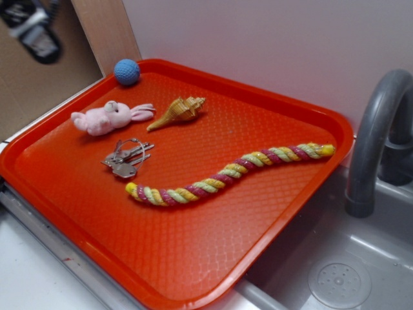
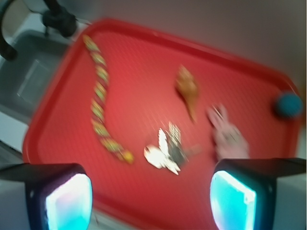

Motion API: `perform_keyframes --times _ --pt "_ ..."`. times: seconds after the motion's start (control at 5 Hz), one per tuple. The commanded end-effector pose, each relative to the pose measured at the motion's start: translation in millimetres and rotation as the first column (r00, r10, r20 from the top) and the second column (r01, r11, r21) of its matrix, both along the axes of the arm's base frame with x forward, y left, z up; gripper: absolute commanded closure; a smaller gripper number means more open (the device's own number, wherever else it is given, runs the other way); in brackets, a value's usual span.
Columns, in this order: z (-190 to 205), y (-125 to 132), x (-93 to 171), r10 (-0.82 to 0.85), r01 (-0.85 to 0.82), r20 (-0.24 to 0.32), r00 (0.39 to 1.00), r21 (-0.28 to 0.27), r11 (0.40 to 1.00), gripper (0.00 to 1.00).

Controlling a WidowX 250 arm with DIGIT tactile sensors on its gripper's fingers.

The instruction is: Grab the multicolored rope.

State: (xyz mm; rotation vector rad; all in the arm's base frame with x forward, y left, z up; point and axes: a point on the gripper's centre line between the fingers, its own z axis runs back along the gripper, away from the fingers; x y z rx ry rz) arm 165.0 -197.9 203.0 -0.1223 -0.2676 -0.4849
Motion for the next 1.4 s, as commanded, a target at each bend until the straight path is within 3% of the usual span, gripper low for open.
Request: perform_keyframes --times 0.0,0.2,0.6,0.8,1.0,1.2 --pt "-39 -55 4 -0.089 0.09 -0.027 0.996 0.029 0.996 0.0" --pt "-78 -61 8 -0.09 0.094 -0.102 0.991 0.031 0.995 0.0" --pt "-145 -71 12 -0.276 0.281 -0.154 0.949 0.009 0.96 0.0" --pt "-164 -84 0 -0.396 0.387 -0.17 0.903 -0.08 0.918 0.0" --pt "-174 -89 -8 -0.412 0.406 -0.192 0.891 -0.075 0.911 0.0" --pt "-176 -88 -12 -0.367 0.37 -0.188 0.911 -0.02 0.929 1.0"
